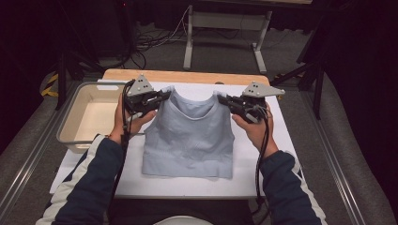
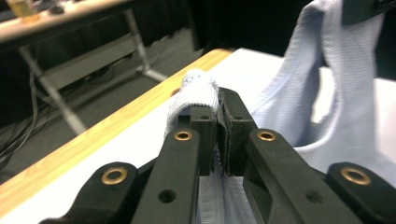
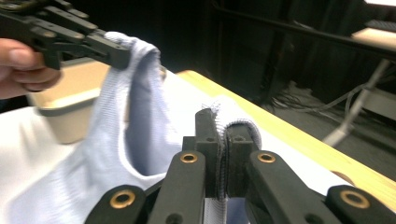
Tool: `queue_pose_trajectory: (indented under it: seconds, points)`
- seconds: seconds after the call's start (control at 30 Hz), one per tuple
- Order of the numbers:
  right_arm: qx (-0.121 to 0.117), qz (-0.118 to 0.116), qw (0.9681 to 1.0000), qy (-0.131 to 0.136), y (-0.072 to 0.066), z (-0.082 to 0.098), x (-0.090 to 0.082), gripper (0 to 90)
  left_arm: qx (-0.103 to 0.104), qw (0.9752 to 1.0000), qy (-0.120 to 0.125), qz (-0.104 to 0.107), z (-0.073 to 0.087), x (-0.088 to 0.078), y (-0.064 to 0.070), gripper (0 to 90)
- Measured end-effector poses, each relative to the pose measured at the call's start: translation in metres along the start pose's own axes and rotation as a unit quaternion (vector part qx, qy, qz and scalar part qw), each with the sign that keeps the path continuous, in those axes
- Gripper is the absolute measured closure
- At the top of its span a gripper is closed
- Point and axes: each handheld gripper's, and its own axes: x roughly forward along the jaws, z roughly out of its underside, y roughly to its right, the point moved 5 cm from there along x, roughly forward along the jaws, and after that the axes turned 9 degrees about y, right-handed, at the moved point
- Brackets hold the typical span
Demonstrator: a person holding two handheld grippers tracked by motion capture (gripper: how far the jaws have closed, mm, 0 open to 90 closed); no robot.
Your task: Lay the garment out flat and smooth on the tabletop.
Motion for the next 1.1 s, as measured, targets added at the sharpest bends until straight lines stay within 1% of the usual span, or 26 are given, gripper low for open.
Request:
queue_pose_trajectory:
  seconds: [0.03,0.07,0.1,0.17,0.2,0.27,0.3,0.37,0.4,0.47,0.5,0.53,0.57,0.67,0.7,0.73,0.77,0.83,0.87,0.9,0.93,0.97,1.0,1.03,1.07,1.1]
  points:
    - [0.002,0.001,1.0000,-0.002,0.004,0.001,0.004,87.4,-0.005,1.0000,-0.003,-0.003,0.002,0.005,-0.003,85.7]
    - [0.003,0.006,1.0000,-0.006,0.009,0.003,0.009,87.4,-0.001,0.9999,-0.011,-0.012,0.006,0.012,-0.006,85.6]
    - [0.007,0.014,0.9998,-0.012,0.015,0.006,0.015,87.4,-0.005,0.9997,-0.016,-0.018,0.008,0.017,-0.009,85.6]
    - [0.009,0.019,0.9995,-0.024,0.023,0.011,0.025,87.5,-0.001,0.9990,-0.029,-0.033,0.013,0.025,-0.014,85.6]
    - [0.008,0.024,0.9993,-0.028,0.026,0.013,0.029,87.5,-0.005,0.9987,-0.031,-0.039,0.015,0.029,-0.017,85.6]
    - [0.018,0.026,0.9990,-0.032,0.033,0.017,0.039,87.4,-0.004,0.9975,-0.044,-0.055,0.019,0.038,-0.024,85.6]
    - [0.015,0.031,0.9988,-0.036,0.036,0.019,0.044,87.4,-0.006,0.9972,-0.047,-0.058,0.020,0.041,-0.025,85.6]
    - [0.023,0.036,0.9983,-0.039,0.042,0.023,0.051,87.4,0.000,0.9957,-0.059,-0.071,0.023,0.048,-0.030,85.6]
    - [0.022,0.043,0.9980,-0.042,0.045,0.025,0.055,87.4,-0.006,0.9954,-0.062,-0.073,0.024,0.050,-0.031,85.5]
    - [0.023,0.051,0.9974,-0.046,0.049,0.028,0.062,87.4,-0.013,0.9938,-0.068,-0.087,0.027,0.058,-0.039,85.3]
    - [0.016,0.059,0.9968,-0.051,0.051,0.030,0.067,87.4,-0.013,0.9938,-0.068,-0.087,0.027,0.058,-0.039,85.3]
    - [0.017,0.062,0.9966,-0.052,0.053,0.031,0.071,87.4,-0.018,0.9932,-0.072,-0.090,0.030,0.063,-0.044,85.3]
    - [0.020,0.063,0.9964,-0.053,0.055,0.033,0.074,87.4,-0.017,0.9927,-0.075,-0.093,0.032,0.066,-0.046,85.3]
    - [0.011,0.070,0.9954,-0.064,0.059,0.039,0.082,87.4,-0.021,0.9909,-0.087,-0.100,0.041,0.075,-0.048,85.3]
    - [0.015,0.072,0.9951,-0.066,0.062,0.042,0.085,87.4,-0.021,0.9909,-0.087,-0.100,0.041,0.075,-0.048,85.3]
    - [0.014,0.075,0.9947,-0.070,0.065,0.045,0.087,87.4,-0.021,0.9898,-0.093,-0.106,0.046,0.081,-0.051,85.2]
    - [0.014,0.075,0.9947,-0.070,0.065,0.045,0.087,87.4,-0.021,0.9898,-0.093,-0.106,0.046,0.081,-0.051,85.1]
    - [0.026,0.077,0.9942,-0.071,0.069,0.052,0.092,87.3,-0.024,0.9889,-0.097,-0.110,0.050,0.087,-0.054,84.8]
    - [0.036,0.077,0.9941,-0.068,0.074,0.056,0.094,87.3,-0.025,0.9875,-0.102,-0.117,0.054,0.092,-0.056,83.7]
    - [0.036,0.077,0.9941,-0.068,0.074,0.056,0.094,87.3,-0.025,0.9875,-0.102,-0.117,0.054,0.092,-0.056,83.2]
    - [0.037,0.080,0.9934,-0.073,0.079,0.061,0.097,87.3,-0.022,0.9852,-0.115,-0.125,0.058,0.097,-0.059,81.8]
    - [0.036,0.084,0.9930,-0.075,0.081,0.063,0.098,87.2,-0.022,0.9852,-0.115,-0.125,0.058,0.097,-0.059,80.8]
    - [0.037,0.085,0.9929,-0.075,0.082,0.064,0.098,86.9,-0.019,0.9828,-0.126,-0.134,0.062,0.101,-0.062,79.5]
    - [0.037,0.085,0.9929,-0.075,0.082,0.064,0.098,86.9,-0.019,0.9828,-0.126,-0.134,0.062,0.101,-0.062,78.9]
    - [0.038,0.086,0.9927,-0.075,0.083,0.065,0.099,86.4,-0.020,0.9818,-0.129,-0.138,0.065,0.104,-0.063,78.9]
    - [0.032,0.093,0.9916,-0.084,0.086,0.070,0.103,81.4,-0.017,0.9797,-0.138,-0.144,0.068,0.106,-0.065,76.8]
